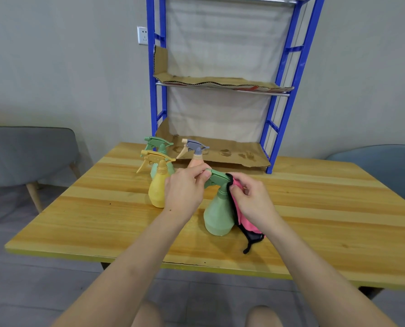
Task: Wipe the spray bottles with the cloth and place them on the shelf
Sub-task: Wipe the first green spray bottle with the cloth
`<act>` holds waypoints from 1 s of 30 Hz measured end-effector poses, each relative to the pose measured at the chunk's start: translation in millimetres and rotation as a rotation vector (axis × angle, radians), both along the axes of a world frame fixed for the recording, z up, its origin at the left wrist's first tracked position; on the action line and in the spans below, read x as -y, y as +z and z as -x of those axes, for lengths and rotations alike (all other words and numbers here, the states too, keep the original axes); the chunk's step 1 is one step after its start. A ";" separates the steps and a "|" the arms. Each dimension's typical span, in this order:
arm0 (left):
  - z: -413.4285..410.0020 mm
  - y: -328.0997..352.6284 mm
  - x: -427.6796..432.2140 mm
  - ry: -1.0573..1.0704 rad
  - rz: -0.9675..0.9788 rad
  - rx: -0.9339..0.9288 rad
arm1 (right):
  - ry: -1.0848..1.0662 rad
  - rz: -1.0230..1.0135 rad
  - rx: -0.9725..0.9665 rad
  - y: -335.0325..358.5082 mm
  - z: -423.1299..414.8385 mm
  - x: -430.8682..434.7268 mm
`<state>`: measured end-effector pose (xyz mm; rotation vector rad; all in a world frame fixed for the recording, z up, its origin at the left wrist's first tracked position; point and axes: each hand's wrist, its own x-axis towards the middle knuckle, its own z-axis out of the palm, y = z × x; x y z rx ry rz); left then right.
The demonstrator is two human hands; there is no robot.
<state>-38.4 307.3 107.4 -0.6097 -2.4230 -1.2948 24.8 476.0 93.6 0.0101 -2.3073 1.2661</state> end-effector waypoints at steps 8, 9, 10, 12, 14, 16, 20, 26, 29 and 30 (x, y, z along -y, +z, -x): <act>0.2 -1.3 0.8 0.013 -0.015 0.000 | -0.148 -0.167 -0.021 2.1 11.2 8.3; 0.3 -0.9 1.5 0.011 -0.010 0.006 | -0.119 -0.157 -0.007 2.9 10.8 5.2; 0.4 -0.5 2.2 0.006 -0.007 0.009 | -0.064 -0.135 0.013 3.8 9.2 0.3; -0.1 1.3 2.9 -0.006 -0.015 0.017 | 0.088 -0.078 0.047 6.5 4.8 -12.0; -0.4 3.0 2.8 -0.012 -0.009 0.023 | 0.200 -0.029 0.065 7.0 1.5 -22.3; 0.6 3.4 2.7 -0.012 -0.003 0.025 | 0.238 -0.018 0.065 4.6 1.6 -26.9; 4.8 0.4 3.0 -0.018 0.029 0.025 | 0.129 -0.040 0.057 2.4 8.8 -25.4; 8.9 -2.0 1.9 -0.014 0.033 0.017 | -0.027 -0.327 -0.072 0.7 9.2 -21.0; 9.4 -0.6 1.2 -0.018 0.063 0.006 | 0.011 -0.284 -0.026 1.3 7.3 -28.1; 9.2 -0.5 1.4 -0.019 0.067 0.008 | 0.014 -0.281 -0.023 1.5 6.5 -28.6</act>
